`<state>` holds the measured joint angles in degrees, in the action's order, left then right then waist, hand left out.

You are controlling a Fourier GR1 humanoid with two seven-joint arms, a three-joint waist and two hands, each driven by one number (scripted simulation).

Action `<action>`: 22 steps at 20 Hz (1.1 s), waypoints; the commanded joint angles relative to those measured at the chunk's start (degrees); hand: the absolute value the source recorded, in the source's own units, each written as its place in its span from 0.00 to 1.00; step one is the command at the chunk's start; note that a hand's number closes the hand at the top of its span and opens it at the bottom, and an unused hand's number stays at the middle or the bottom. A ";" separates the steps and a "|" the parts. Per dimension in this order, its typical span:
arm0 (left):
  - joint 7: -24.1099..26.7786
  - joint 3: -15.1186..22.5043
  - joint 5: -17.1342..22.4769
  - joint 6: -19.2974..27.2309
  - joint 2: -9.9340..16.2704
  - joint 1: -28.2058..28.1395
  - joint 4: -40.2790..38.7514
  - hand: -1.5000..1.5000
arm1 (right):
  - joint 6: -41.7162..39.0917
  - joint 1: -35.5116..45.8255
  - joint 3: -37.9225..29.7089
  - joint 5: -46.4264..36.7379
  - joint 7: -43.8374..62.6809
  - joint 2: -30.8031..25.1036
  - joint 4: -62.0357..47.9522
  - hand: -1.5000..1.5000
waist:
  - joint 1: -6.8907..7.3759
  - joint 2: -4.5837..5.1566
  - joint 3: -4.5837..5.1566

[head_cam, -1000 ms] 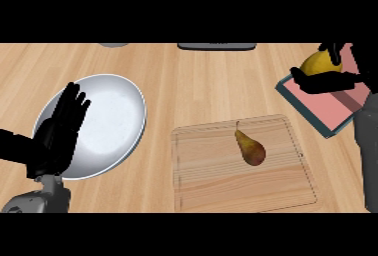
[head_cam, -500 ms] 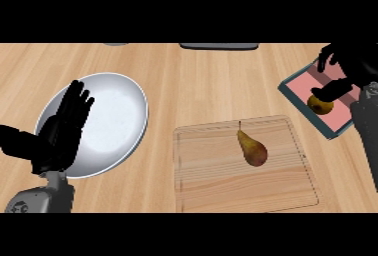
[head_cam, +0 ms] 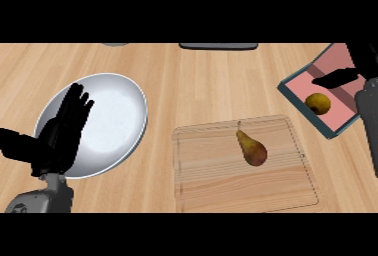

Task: Pick the lemon from the cutting board and place it in the cardboard box

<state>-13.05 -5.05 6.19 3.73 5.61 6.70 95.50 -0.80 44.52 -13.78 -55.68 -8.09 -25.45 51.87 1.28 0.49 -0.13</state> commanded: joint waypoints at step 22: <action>1.08 1.18 -2.09 1.45 -1.32 -1.37 0.39 0.50 | -11.43 3.85 -30.05 42.12 -8.37 -7.63 -10.98 0.00 | -0.84 -0.35 0.09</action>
<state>-12.07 -5.03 5.41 4.24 5.14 5.88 95.09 -10.85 49.64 -41.45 -17.24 -14.04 -29.72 43.02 0.45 0.13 -0.04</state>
